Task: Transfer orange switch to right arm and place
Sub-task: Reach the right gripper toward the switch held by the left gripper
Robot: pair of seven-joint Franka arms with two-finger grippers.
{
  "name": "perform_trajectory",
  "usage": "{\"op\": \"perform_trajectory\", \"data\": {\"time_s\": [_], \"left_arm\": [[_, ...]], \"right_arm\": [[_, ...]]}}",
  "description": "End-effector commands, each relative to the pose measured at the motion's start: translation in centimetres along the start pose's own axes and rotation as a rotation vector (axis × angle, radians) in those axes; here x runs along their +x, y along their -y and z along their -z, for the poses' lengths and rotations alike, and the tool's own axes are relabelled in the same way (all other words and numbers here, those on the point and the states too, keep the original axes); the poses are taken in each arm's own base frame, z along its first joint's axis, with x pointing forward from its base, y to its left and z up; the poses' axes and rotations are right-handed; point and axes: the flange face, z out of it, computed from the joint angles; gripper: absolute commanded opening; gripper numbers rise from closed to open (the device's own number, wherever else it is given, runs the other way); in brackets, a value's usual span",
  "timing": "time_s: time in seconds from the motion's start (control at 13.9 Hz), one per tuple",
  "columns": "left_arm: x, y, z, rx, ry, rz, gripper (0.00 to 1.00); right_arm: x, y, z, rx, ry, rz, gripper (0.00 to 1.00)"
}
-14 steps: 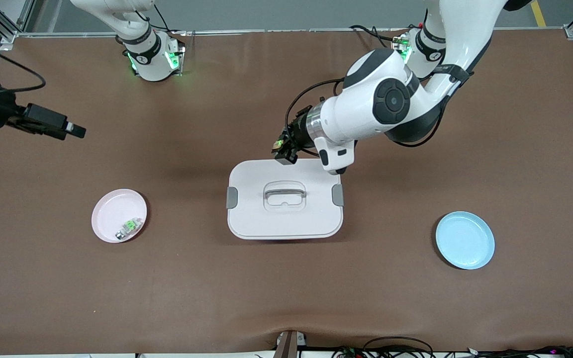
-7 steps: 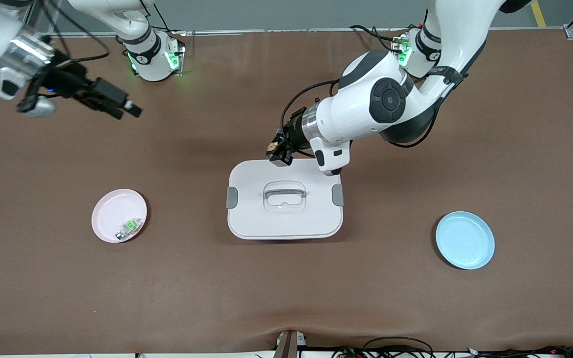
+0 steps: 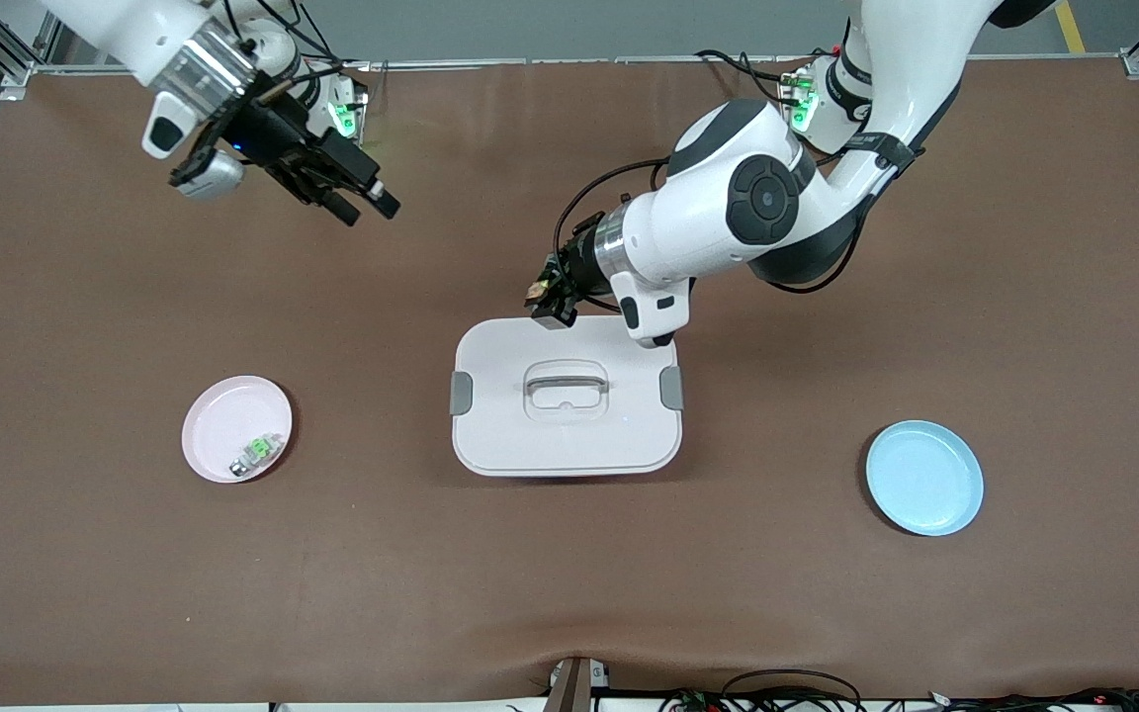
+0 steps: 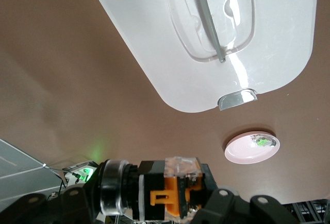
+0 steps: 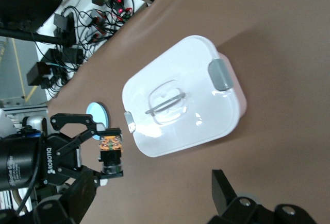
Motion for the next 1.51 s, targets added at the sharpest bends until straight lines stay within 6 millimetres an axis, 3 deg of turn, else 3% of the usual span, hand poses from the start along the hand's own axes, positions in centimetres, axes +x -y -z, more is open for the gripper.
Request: {"op": "perform_trajectory", "data": {"time_s": [0.0,0.22,0.43,0.79,1.44], "left_arm": [[-0.2,-0.7,0.0,-0.019,0.032,0.05,0.0],[-0.6,-0.6,-0.4,-0.02,0.032,0.044,0.0],[-0.3,-0.7,-0.7,-0.013,0.032,0.047,0.0],[0.1,-0.9,-1.0,-0.011,0.029,0.05,0.0],[0.4,-0.9,-1.6,-0.002,0.028,0.053,0.0]], "right_arm": [[-1.6,0.1,-4.1,0.04,-0.011,-0.037,1.0],[-2.1,-0.2,-8.3,0.033,-0.008,-0.057,1.0],[-2.3,0.6,-10.8,0.019,0.019,-0.054,1.0],[-1.7,2.2,-13.1,0.035,0.044,-0.081,1.0],[-3.1,4.9,-17.6,0.064,0.053,-0.078,1.0]]}}
